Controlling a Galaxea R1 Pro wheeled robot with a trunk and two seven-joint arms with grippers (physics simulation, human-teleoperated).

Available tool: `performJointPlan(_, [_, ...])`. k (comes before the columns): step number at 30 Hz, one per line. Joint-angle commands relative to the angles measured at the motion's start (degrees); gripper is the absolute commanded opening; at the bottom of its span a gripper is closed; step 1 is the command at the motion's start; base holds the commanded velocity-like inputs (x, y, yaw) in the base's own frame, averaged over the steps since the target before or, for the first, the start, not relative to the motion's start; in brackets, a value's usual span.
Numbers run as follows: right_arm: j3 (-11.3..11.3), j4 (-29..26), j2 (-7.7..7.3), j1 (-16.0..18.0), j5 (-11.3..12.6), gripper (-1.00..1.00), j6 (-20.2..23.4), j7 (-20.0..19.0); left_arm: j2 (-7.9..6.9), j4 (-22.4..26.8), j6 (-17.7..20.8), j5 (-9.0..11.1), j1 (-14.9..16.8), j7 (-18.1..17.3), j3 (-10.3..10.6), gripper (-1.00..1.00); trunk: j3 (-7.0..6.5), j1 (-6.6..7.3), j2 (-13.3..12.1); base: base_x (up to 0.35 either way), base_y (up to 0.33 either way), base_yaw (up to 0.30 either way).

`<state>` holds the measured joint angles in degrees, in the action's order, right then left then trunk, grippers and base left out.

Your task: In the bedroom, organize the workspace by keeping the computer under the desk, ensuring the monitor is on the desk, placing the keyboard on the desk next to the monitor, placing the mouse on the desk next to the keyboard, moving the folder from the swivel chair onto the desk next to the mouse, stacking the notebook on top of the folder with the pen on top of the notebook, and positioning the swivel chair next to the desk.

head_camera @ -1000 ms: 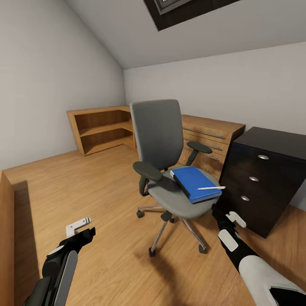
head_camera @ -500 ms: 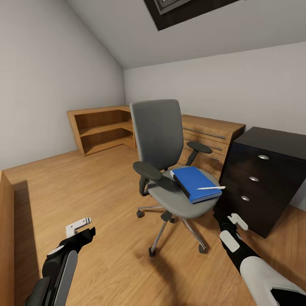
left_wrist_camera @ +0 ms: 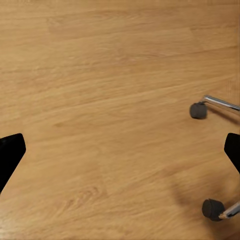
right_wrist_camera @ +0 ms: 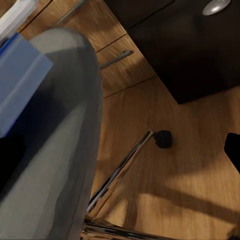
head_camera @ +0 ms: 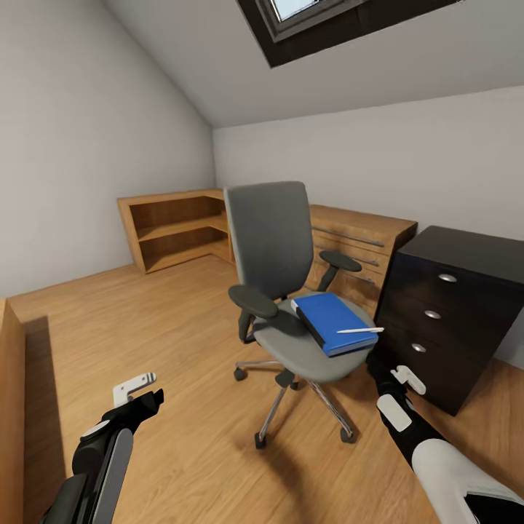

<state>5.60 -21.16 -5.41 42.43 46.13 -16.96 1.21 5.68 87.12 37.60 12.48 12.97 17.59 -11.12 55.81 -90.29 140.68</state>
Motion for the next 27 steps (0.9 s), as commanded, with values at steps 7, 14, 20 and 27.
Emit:
performJointPlan(7, [-0.1, 0.0, -0.63, 0.0, 0.6, 1.00, 0.2, 0.1, 0.03, 0.1, 0.2, 0.6, 0.0, 0.4, 0.0, 1.00, -0.13, 0.24, -0.4, 0.000, 0.000, 0.000])
performJointPlan(14, [-0.2, 0.0, -1.24, -0.2, 0.6, 1.00, 1.7, -0.4, 0.03, -0.1, 0.2, 0.6, 0.0, 0.3, 0.0, 1.00, -0.13, 0.24, -0.4, 0.000, 0.000, 0.000])
performJointPlan(20, [-0.1, -0.3, -1.27, -1.5, 0.6, 1.00, 1.8, -4.9, 0.05, -0.4, 0.2, 0.6, 0.0, 0.1, 0.1, 1.00, -0.13, 0.24, -0.4, 0.000, 0.000, 0.000])
performJointPlan(27, [-0.1, -1.2, -1.14, -3.5, 0.9, 1.00, 0.7, -11.6, 0.04, -0.4, 0.2, 0.6, 0.0, 0.1, 0.1, 1.00, -0.13, 0.24, -0.4, 0.000, 0.000, 0.000])
